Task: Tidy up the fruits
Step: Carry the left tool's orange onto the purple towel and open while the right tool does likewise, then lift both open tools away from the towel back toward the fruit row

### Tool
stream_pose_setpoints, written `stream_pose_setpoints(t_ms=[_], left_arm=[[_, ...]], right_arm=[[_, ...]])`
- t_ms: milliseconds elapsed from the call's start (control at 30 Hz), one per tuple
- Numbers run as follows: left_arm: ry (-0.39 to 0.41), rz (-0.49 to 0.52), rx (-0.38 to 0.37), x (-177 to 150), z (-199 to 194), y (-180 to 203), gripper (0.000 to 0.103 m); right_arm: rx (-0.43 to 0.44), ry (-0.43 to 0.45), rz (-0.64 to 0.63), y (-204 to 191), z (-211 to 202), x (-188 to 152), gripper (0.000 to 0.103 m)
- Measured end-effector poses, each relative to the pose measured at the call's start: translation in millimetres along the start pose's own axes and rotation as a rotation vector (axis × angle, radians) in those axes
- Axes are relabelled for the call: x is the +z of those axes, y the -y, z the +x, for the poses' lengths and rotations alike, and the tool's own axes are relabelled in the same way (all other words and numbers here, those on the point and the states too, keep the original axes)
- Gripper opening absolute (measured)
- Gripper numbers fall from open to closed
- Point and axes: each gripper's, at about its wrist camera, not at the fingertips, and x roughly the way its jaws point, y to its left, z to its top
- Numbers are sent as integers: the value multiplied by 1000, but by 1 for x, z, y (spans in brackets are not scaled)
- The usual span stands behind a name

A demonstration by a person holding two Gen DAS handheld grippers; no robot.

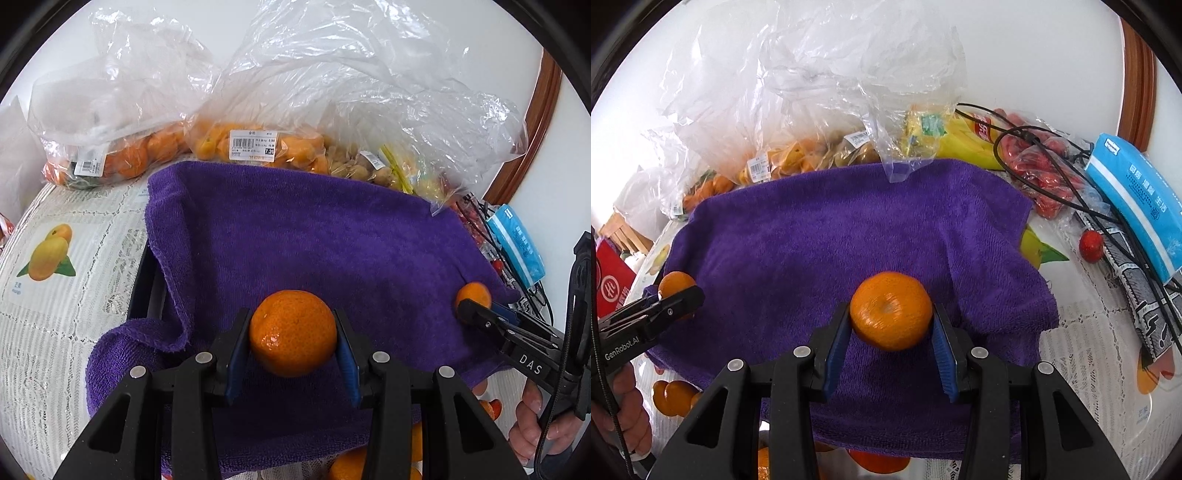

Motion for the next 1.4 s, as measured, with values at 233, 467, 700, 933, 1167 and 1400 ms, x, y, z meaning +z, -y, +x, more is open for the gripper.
stream_pose_setpoints(t_ms=[233,467,700,933,1167,1400], left_arm=[[-15,3,2,-1,5,0,41],[-17,6,-12,-2,4,1,42],[57,31,-9,0,-11,6,58],[82,47,7,1,-17,11,62],[119,29,30,2,-23,9,62],[148,36,50,2,-28,10,62]], right_arm=[[-1,26,-14,-1,-5,0,43],[13,73,-16,-2,-17,2,60],[-8,90,-36,-7,-23,3,78],[-62,110,-21,-5,-30,7,91],[-29,155,41,5,-41,8,91],[5,199,48,8,-48,8,91]])
